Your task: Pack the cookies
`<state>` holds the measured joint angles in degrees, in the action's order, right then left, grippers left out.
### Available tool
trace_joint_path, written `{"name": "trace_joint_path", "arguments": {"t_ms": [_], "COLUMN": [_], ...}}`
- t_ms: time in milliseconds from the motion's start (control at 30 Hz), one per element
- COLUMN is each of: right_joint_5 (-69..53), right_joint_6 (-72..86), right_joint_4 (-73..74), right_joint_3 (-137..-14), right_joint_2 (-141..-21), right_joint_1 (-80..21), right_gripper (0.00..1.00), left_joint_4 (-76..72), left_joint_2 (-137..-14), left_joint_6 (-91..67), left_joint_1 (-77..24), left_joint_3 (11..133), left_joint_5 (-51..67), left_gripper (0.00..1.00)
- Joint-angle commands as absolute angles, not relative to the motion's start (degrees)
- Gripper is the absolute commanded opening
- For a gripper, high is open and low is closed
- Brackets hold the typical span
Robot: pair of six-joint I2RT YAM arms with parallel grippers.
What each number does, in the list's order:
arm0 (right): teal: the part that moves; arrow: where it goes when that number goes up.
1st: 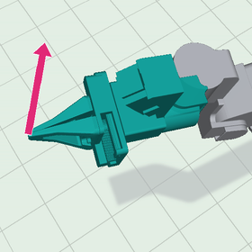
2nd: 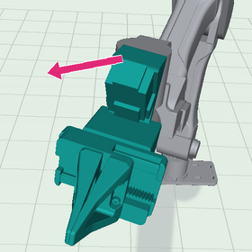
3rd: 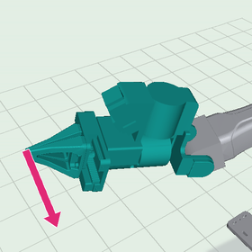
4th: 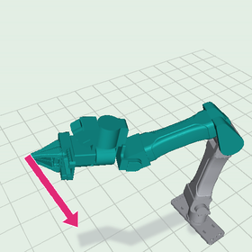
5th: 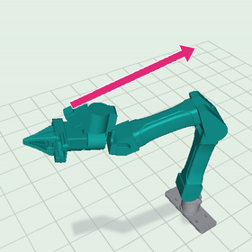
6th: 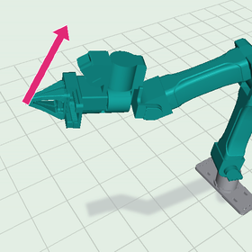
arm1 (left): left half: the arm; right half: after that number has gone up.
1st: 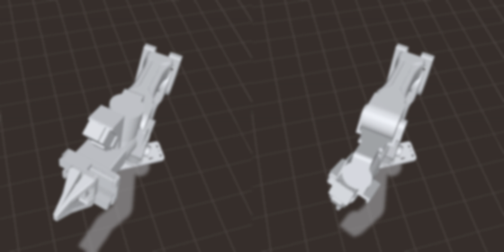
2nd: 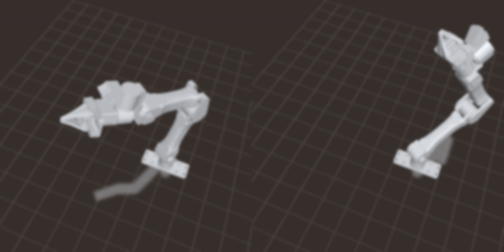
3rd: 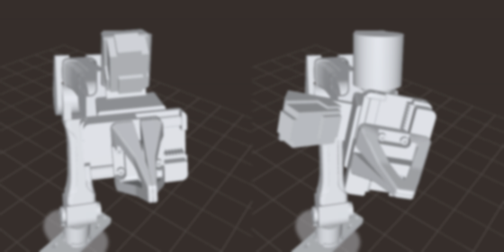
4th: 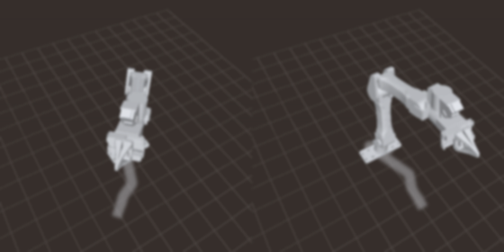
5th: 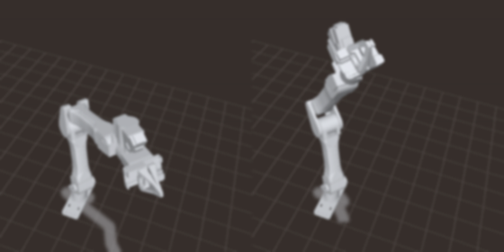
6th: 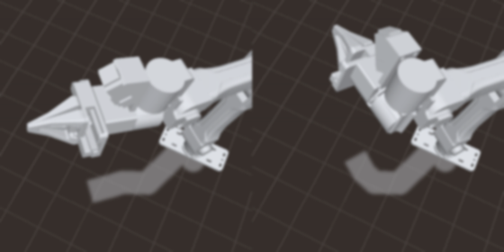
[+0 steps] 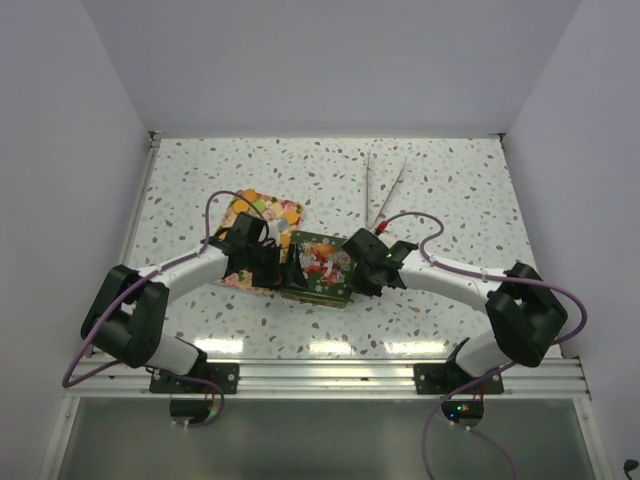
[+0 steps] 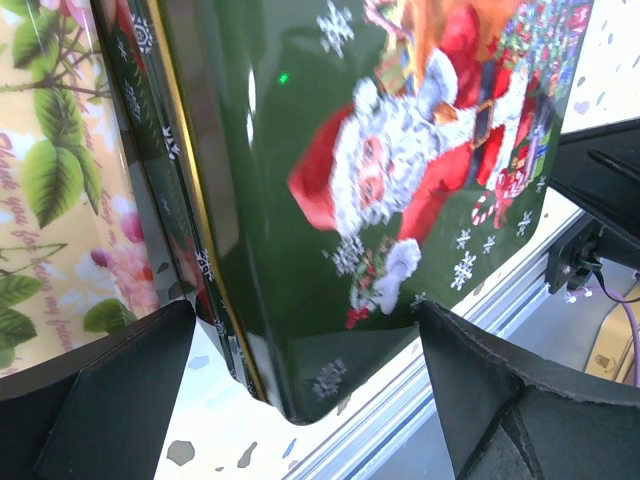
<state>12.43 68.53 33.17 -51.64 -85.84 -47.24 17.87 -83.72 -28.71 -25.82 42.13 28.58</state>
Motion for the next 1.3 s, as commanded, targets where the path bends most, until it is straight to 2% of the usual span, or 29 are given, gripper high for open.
{"name": "trace_joint_path", "arguments": {"t_ms": [0,433,567,933,1200,1267], "right_joint_5": [11.5,10.7,10.6,11.7,12.0,12.0], "right_joint_6": [69.7,69.0,68.9,67.9,67.2,67.1], "right_joint_4": [30.8,31.6,31.6,33.6,34.6,34.8], "right_joint_3": [-54.1,-57.6,-57.3,-58.3,-59.5,-59.7], "right_joint_2": [-86.0,-88.9,-88.9,-88.8,-89.6,-89.8], "right_joint_1": [-47.8,-49.0,-49.0,-49.0,-49.0,-49.0], "right_gripper": [0.00,0.00,0.00,0.00,0.00,0.00], "left_joint_4": [18.1,15.7,15.3,16.7,15.6,15.2], "left_joint_2": [-81.7,-82.0,-81.0,-76.6,-77.7,-78.7], "left_joint_6": [-26.8,-26.5,-26.8,-26.5,-26.0,-25.9], "left_joint_1": [-25.7,-25.6,-25.6,-20.4,-18.2,-18.1], "left_joint_3": [43.6,43.2,42.2,40.9,40.3,40.2], "left_joint_5": [28.4,30.1,29.8,26.7,26.6,27.5], "left_gripper": [1.00,1.00,0.97,0.98,0.94,0.87]}}
